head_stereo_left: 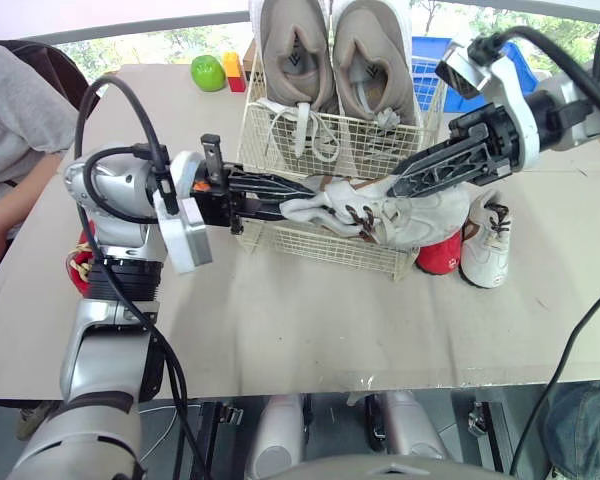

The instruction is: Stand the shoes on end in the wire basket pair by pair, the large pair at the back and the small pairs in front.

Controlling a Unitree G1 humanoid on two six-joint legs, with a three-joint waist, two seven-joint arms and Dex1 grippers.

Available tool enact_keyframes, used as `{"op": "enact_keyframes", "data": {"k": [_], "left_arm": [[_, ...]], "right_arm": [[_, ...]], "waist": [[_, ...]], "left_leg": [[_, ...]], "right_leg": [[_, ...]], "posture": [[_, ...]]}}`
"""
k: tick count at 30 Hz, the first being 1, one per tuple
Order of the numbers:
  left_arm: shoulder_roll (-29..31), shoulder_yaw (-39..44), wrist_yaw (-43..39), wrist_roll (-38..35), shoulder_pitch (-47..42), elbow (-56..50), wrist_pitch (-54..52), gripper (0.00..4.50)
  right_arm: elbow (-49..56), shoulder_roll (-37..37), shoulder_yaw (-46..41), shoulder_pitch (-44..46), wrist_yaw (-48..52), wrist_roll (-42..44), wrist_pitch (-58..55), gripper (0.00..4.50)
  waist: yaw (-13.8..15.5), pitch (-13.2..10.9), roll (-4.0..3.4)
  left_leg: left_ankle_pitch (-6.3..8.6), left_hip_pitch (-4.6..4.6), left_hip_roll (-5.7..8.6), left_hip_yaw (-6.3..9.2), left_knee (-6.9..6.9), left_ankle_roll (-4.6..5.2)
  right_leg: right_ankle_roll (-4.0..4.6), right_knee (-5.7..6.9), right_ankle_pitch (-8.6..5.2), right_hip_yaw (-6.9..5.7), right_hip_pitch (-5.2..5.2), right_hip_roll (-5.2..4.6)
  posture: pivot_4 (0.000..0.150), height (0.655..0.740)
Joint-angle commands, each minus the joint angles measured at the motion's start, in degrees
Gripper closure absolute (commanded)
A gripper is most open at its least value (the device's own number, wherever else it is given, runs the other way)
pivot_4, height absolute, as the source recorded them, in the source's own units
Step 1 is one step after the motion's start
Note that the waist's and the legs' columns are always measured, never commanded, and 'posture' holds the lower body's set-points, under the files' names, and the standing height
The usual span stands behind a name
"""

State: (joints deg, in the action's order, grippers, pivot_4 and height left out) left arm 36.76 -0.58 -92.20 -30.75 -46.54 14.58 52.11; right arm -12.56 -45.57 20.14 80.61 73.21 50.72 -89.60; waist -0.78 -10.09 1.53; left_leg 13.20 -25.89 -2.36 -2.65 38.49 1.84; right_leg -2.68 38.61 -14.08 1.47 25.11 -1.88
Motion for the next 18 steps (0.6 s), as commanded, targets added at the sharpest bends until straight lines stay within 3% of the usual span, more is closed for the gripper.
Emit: {"op": "enact_keyframes", "data": {"k": [1, 5, 7, 8, 12, 13, 15, 17, 18], "left_arm": [[0.2, 0.2, 0.2, -1.8, -1.4, -1.7, 0.9, 4.45], [0.3, 0.1, 0.2, -2.2, -1.3, -2.3, 1.3, 4.45], [0.3, 0.1, 0.1, -2.4, -1.3, -2.4, 1.5, 4.45], [0.3, 0.1, 0.0, -2.5, -1.3, -2.3, 1.6, 4.45], [0.5, 0.7, 0.2, -4.3, -1.0, -2.2, -0.2, 4.45], [1.0, 0.9, 0.6, -5.0, -0.4, -2.7, -3.0, 3.43], [3.4, 0.6, 3.9, -6.0, 2.5, -4.6, -14.6, 2.73], [8.3, 0.8, 14.5, -11.8, 8.2, -10.2, -37.6, 1.8], [12.0, 1.2, 22.8, -20.2, 12.0, -14.7, -52.2, 1.48]], "right_arm": [[1.0, 0.6, -1.3, 1.4, 0.1, 0.3, -1.9, 0.0], [0.8, 0.9, -1.1, 0.6, -0.4, 0.8, -2.9, 1.04], [0.7, 0.7, -1.0, 0.5, -0.3, 1.6, -2.9, 1.94], [0.7, 0.6, -0.9, 0.4, -0.2, 2.1, -2.9, 2.6], [1.3, 0.4, -1.6, -0.6, -0.8, 3.0, -2.9, 3.91], [1.7, 0.3, -2.3, -1.3, -1.3, 3.2, -2.9, 4.29], [2.2, 0.1, -4.4, -2.6, -2.7, 4.5, -2.9, 4.37], [2.2, 1.1, -9.4, -4.7, -6.2, 5.9, -2.9, 4.37], [1.5, 1.9, -13.1, -6.0, -9.2, 7.5, -2.9, 4.37]], "waist": [[0.0, 0.0, 0.0], [0.0, 0.0, 0.0], [0.0, 0.0, 0.0], [0.0, 0.0, 0.0], [0.0, 0.0, 0.0], [0.0, 0.0, 0.0], [0.0, 0.0, 0.0], [-0.5, 0.0, -0.01], [-0.8, 0.0, -0.03]], "left_leg": [[0.0, 0.0, 0.0, 0.0, 0.01, 0.0], [0.0, 0.01, 0.0, -0.01, 0.02, 0.0], [0.0, 0.0, 0.0, -0.01, 0.03, 0.0], [0.0, 0.0, 0.0, 0.0, 0.03, 0.0], [0.0, 0.0, 0.0, 0.0, 0.05, 0.0], [0.0, 0.01, 0.0, 0.0, 0.06, 0.0], [0.0, 0.0, 0.0, 0.03, 0.08, 0.0], [0.0, 0.04, -0.01, 0.08, 0.08, 0.0], [0.0, 0.08, -0.15, 0.27, 0.08, 0.0]], "right_leg": [[0.0, 0.0, 0.0, 0.0, 0.0, 0.0], [0.0, 0.04, 0.0, -0.01, 0.0, 0.0], [0.0, 0.05, 0.0, -0.01, 0.0, 0.0], [0.0, 0.05, 0.0, -0.01, 0.0, 0.0], [0.0, 0.09, 0.0, -0.01, 0.0, 0.0], [0.0, 0.11, 0.0, -0.01, 0.0, 0.0], [0.0, 0.13, 0.0, -0.03, 0.0, 0.01], [-0.01, 0.16, 0.0, 0.02, 0.01, 0.01], [-0.02, 0.21, -0.01, 0.09, 0.0, 0.02]], "posture": [[0.15, 0.74], [0.15, 0.74], [0.15, 0.74], [0.15, 0.74], [0.15, 0.74], [0.15, 0.74], [0.15, 0.74], [0.15, 0.74], [0.15, 0.74]]}}
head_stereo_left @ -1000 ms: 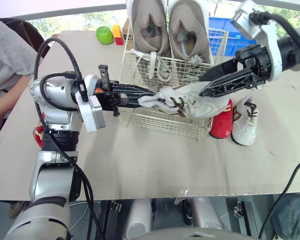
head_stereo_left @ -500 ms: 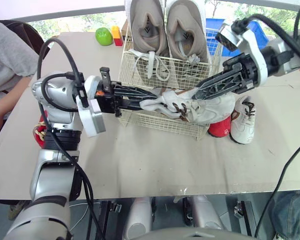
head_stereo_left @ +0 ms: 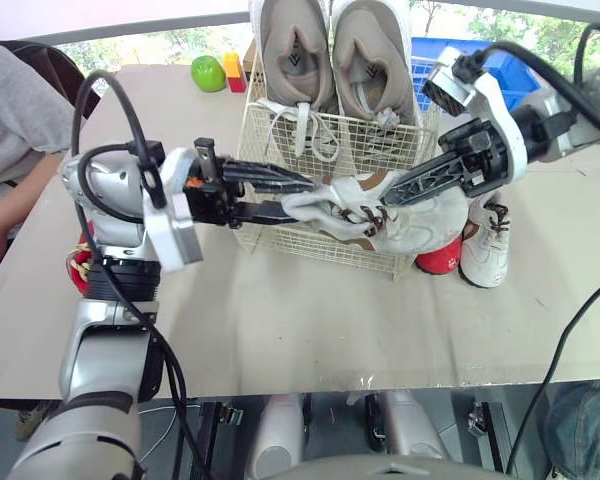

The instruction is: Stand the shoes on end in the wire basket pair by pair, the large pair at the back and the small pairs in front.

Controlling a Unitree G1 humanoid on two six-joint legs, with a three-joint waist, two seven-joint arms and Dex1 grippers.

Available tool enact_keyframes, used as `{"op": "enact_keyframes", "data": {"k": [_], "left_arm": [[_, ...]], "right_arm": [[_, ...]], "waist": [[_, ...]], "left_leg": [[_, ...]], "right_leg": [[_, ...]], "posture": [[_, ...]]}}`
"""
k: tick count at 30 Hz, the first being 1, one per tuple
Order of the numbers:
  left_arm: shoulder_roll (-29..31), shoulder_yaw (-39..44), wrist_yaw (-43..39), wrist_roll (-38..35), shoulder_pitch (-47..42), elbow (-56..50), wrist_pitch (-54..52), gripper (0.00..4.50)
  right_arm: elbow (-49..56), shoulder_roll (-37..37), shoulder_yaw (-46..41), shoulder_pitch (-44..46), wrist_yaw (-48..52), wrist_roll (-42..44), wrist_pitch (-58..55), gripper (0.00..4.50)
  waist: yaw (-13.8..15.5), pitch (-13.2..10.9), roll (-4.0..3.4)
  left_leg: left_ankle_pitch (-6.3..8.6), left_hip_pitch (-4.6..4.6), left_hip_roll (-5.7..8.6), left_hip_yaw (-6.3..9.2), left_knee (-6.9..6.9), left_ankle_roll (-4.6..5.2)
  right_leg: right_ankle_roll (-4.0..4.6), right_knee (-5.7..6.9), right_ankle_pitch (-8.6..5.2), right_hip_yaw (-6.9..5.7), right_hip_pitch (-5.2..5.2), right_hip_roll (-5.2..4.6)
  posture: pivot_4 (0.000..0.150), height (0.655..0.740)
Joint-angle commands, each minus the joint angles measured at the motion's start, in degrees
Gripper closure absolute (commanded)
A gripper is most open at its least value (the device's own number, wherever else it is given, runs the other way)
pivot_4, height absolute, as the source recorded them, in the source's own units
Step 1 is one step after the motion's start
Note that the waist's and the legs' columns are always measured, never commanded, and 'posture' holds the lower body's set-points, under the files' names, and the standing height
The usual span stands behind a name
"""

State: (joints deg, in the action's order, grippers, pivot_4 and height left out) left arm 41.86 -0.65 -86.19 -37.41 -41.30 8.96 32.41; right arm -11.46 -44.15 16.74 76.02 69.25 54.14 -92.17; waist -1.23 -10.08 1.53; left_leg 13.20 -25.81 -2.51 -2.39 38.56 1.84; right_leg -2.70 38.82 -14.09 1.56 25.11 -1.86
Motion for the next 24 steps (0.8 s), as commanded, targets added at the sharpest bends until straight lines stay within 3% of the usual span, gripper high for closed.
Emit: {"op": "enact_keyframes", "data": {"k": [1, 3, 6, 9, 14, 21, 24], "left_arm": [[10.2, 2.2, 23.6, -23.6, 10.7, -13.5, -44.4, 1.36], [14.0, 5.1, 33.9, -38.0, 18.0, -20.6, -58.2, 1.36], [13.5, 8.9, 44.0, -49.3, 26.1, -28.8, -65.1, 1.36], [5.3, 7.0, 57.2, -55.3, 29.5, -37.5, -64.6, 1.36], [-5.0, 4.1, 68.0, -54.6, 26.3, -39.9, -65.1, 1.36], [-10.8, 4.5, 71.2, -52.4, 21.9, -36.0, -67.5, 1.36], [-11.5, 4.4, 70.5, -50.6, 20.3, -34.2, -68.7, 2.23]], "right_arm": [[1.0, 1.8, -14.1, -3.2, -8.8, 5.0, -0.3, 4.37], [4.9, 4.9, -23.1, -7.5, -15.7, 7.8, -0.3, 4.37], [8.0, 10.7, -32.8, -11.3, -27.6, 14.5, -0.3, 4.38], [14.2, 21.5, -41.9, -15.4, -44.6, 21.8, 2.3, 4.38], [21.2, 27.5, -40.7, -23.3, -66.5, 37.9, 11.5, 4.39], [26.8, 21.9, -31.7, -29.9, -80.6, 54.6, 25.0, 4.39], [28.5, 19.5, -28.6, -31.2, -82.7, 58.0, 29.2, 4.39]], "waist": [[-0.7, 0.0, -0.01], [-1.2, 0.0, 0.01], [-1.1, 0.0, -0.01], [-0.7, 0.0, -0.04], [0.7, 0.0, -0.05], [0.3, 0.0, -0.06], [0.2, 0.0, -0.06]], "left_leg": [[0.0, 0.0, -0.02, 0.05, -0.01, 0.0], [0.0, -0.05, -0.16, 0.22, -0.01, 0.0], [-0.01, -0.02, -0.16, 0.39, -0.06, -0.02], [-0.08, 0.09, -0.1, 0.44, -0.06, -0.14], [-0.16, 0.16, 0.18, 0.63, 0.07, -0.25], [-0.17, 0.15, 0.34, 0.58, 0.19, -0.23], [-0.17, 0.17, 0.29, 0.59, 0.17, -0.24]], "right_leg": [[-0.05, 0.04, -0.03, -0.02, 0.02, -0.02], [-0.07, 0.07, -0.03, -0.1, 0.01, -0.07], [-0.09, 0.06, -0.05, -0.28, -0.06, -0.11], [-0.07, 0.11, -0.05, -0.29, -0.17, -0.09], [-0.03, 0.17, -0.03, -0.34, -0.37, -0.04], [-0.04, 0.11, -0.03, -0.26, -0.43, 0.01], [-0.03, 0.12, -0.04, -0.3, -0.43, 0.13]], "posture": [[0.15, 0.74], [0.15, 0.74], [0.15, 0.74], [0.15, 0.74], [0.15, 0.74], [0.15, 0.74], [0.15, 0.74]]}}
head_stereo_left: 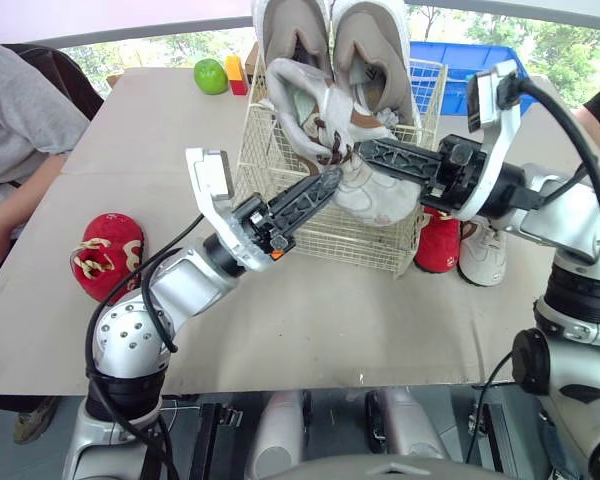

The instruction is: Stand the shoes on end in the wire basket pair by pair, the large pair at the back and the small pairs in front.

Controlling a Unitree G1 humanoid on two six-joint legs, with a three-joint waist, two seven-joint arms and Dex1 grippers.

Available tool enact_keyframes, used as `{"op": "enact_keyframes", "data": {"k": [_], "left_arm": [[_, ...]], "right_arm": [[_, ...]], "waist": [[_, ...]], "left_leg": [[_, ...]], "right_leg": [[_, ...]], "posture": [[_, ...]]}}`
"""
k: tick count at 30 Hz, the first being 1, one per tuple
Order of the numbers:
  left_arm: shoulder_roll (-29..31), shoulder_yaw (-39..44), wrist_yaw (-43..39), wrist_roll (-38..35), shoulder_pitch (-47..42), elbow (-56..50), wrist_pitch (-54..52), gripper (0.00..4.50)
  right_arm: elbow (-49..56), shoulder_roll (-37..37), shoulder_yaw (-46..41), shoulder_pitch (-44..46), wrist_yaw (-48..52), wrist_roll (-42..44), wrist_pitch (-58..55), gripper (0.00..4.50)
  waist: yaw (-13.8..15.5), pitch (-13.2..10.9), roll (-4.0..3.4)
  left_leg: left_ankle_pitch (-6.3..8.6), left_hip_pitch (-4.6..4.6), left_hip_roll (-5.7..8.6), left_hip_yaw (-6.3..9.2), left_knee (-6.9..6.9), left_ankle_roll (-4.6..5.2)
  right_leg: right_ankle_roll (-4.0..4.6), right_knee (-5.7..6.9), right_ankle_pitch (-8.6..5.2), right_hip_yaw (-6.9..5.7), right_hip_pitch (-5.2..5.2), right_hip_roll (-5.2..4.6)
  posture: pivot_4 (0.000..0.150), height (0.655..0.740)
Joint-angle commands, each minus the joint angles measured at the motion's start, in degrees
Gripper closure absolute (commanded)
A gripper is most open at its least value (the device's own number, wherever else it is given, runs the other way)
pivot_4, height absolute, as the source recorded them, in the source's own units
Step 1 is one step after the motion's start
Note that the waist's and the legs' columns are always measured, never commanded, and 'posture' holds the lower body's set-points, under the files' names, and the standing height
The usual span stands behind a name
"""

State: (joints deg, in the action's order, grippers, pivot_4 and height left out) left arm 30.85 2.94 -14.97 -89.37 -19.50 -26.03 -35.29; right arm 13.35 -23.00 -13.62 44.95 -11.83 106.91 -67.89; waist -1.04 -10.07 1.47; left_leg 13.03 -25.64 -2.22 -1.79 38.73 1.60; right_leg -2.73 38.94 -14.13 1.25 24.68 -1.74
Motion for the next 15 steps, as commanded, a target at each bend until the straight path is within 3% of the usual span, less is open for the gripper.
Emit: {"op": "enact_keyframes", "data": {"k": [1, 4, 7, 8, 11, 14, 15], "left_arm": [[-0.5, 0.8, -1.8, 2.1, -2.0, 1.3, -1.6, 2.65], [-1.0, 0.9, -3.3, 3.4, -3.8, 2.7, -2.6, 3.95], [0.5, 1.8, -6.6, 6.6, -5.8, 4.4, -3.7, 4.25], [1.7, 2.8, -8.2, 7.3, -6.4, 4.9, -4.2, 4.25], [10.0, 7.3, -17.4, 12.9, -9.6, 8.3, -4.3, 4.26], [14.7, 9.1, -23.8, 17.8, -12.3, 11.9, -2.9, 4.27], [16.2, 9.0, -27.0, 21.7, -13.4, 13.4, -0.8, 4.27]], "right_arm": [[4.4, -2.3, 2.7, -0.5, -2.0, 5.7, 5.9, 4.39], [6.3, -3.7, 4.3, -1.3, -2.1, 5.5, 8.9, 4.39], [9.1, -2.7, 3.8, -2.4, 0.1, -2.2, 13.6, 4.39], [11.6, -3.9, 3.8, -3.3, 3.9, -7.1, 14.0, 3.59], [23.6, -10.7, 5.7, -8.1, 18.4, -27.7, 18.8, 2.66], [27.8, -13.8, 7.4, -13.4, 26.8, -39.7, 25.4, 1.16], [28.8, -14.6, 7.3, -15.4, 28.5, -42.4, 26.9, 1.16]], "waist": [[0.1, 0.0, -0.01], [0.1, 0.0, -0.01], [0.2, 0.0, -0.01], [0.2, 0.0, -0.01], [0.3, 0.0, -0.02], [0.3, 0.0, -0.02], [0.3, 0.0, -0.02]], "left_leg": [[0.0, 0.0, -0.01, -0.01, 0.0, 0.0], [0.0, -0.01, -0.01, -0.02, 0.0, 0.0], [0.0, -0.02, -0.01, -0.02, 0.0, 0.0], [0.0, -0.02, -0.01, -0.02, 0.0, 0.0], [0.0, -0.05, -0.01, -0.01, -0.02, 0.0], [0.0, -0.04, -0.04, 0.0, -0.12, 0.0], [0.0, -0.04, -0.04, -0.01, -0.14, 0.0]], "right_leg": [[0.0, 0.0, 0.0, -0.03, 0.0, 0.03], [0.0, -0.01, 0.0, -0.01, 0.0, 0.03], [0.0, -0.03, 0.0, 0.02, 0.0, 0.02], [0.0, -0.03, 0.0, 0.0, 0.0, 0.03], [0.0, -0.06, -0.01, -0.02, 0.04, 0.04], [0.0, -0.12, -0.03, -0.05, 0.09, 0.06], [0.0, -0.13, -0.03, -0.08, 0.08, 0.06]], "posture": [[0.15, 0.74], [0.15, 0.74], [0.15, 0.74], [0.15, 0.74], [0.15, 0.74], [0.15, 0.74], [0.15, 0.74]]}}
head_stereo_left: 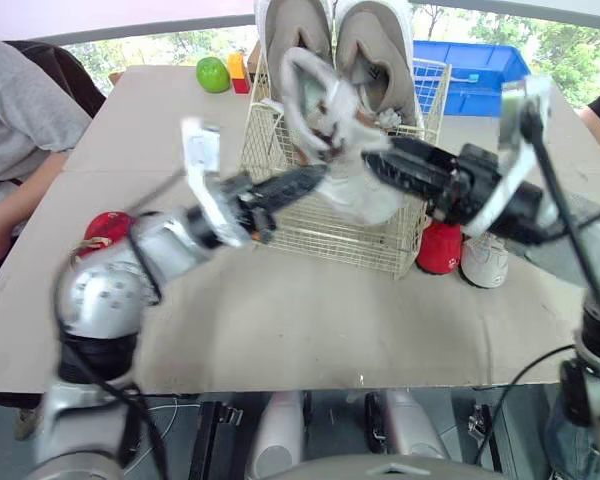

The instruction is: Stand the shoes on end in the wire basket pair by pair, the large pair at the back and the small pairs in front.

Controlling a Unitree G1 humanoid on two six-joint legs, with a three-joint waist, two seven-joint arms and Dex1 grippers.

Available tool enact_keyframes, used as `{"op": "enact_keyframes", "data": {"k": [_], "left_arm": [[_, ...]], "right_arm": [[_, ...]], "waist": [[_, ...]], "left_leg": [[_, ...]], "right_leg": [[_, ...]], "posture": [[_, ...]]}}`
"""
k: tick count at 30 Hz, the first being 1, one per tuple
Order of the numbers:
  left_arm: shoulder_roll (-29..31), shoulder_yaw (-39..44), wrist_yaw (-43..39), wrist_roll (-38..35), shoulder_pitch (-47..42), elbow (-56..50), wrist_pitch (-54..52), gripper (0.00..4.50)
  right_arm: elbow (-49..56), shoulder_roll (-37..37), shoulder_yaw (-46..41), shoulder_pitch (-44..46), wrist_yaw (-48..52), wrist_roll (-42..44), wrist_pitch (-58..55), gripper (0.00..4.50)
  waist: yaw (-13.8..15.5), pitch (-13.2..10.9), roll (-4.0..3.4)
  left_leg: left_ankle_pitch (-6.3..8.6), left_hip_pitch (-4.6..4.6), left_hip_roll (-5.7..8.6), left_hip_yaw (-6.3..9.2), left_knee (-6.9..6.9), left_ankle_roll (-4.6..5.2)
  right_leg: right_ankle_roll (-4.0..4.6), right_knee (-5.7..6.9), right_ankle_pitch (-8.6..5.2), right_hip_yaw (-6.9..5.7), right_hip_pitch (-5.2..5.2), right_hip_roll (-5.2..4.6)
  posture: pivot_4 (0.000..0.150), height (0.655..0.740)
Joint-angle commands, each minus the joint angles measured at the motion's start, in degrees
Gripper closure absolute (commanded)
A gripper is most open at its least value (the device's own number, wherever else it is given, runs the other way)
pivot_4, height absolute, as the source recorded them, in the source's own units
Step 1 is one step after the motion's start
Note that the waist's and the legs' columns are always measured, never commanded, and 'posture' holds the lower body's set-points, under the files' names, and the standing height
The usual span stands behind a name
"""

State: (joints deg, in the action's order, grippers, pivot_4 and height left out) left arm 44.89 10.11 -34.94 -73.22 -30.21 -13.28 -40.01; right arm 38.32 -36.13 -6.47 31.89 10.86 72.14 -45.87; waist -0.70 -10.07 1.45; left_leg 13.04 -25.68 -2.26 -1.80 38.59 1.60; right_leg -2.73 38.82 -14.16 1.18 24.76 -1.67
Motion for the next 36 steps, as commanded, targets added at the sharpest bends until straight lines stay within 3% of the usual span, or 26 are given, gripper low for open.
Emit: {"op": "enact_keyframes", "data": {"k": [1, 5, 9, 21, 28, 36], "left_arm": [[3.2, 1.9, -9.5, 8.4, -3.3, 1.7, 5.3, 4.27], [4.7, -2.8, -20.4, 29.5, -11.7, 13.1, 24.4, 4.27], [1.9, -5.6, -24.6, 40.0, -18.2, 22.6, 35.0, 4.27], [-4.0, -11.2, -39.5, 52.9, -27.9, 48.1, 46.5, 4.27], [-4.4, -12.0, -42.9, 56.9, -29.7, 53.3, 47.6, 4.27], [-3.7, -14.0, -45.7, 61.7, -31.8, 55.4, 46.9, 4.27]], "right_arm": [[4.5, -1.8, 0.1, -3.8, 7.0, -9.7, 6.0, 1.16], [7.4, -3.1, -3.5, -12.4, 9.5, -14.1, 9.6, 1.16], [9.7, -5.2, -5.1, -17.3, 13.5, -18.6, 12.6, 1.16], [15.4, -6.3, -11.7, -30.5, 14.3, -23.1, 15.8, 1.16], [17.3, -6.2, -18.9, -41.5, 16.7, -24.3, 17.7, 1.16], [17.1, -6.1, -18.3, -41.9, 16.8, -24.9, 19.1, 1.16]], "waist": [[0.0, 0.0, 0.0], [0.7, 0.0, 0.02], [1.2, 0.0, 0.02], [1.4, 0.0, 0.06], [1.4, 0.0, 0.09], [0.7, 0.1, 0.08]], "left_leg": [[0.0, 0.02, 0.0, -0.05, 0.0, 0.0], [-0.01, 0.02, 0.08, -0.21, 0.01, -0.01], [-0.01, 0.03, 0.08, -0.38, 0.02, -0.01], [0.0, 0.05, 0.06, -0.34, 0.17, 0.0], [0.0, -0.01, 0.05, -0.27, 0.27, 0.0], [0.0, 0.07, 0.02, -0.24, 0.3, 0.0]], "right_leg": [[0.0, -0.01, 0.0, 0.05, 0.0, -0.01], [0.02, -0.04, 0.0, -0.03, -0.07, -0.05], [0.02, -0.09, 0.0, 0.1, -0.06, -0.08], [0.0, 0.0, 0.0, 0.08, -0.14, -0.06], [-0.01, 0.02, 0.0, 0.04, -0.15, -0.04], [-0.01, 0.07, 0.0, 0.05, -0.2, 0.01]], "posture": [[0.15, 0.74], [0.15, 0.74], [0.15, 0.74], [0.15, 0.74], [0.15, 0.74], [0.15, 0.74]]}}
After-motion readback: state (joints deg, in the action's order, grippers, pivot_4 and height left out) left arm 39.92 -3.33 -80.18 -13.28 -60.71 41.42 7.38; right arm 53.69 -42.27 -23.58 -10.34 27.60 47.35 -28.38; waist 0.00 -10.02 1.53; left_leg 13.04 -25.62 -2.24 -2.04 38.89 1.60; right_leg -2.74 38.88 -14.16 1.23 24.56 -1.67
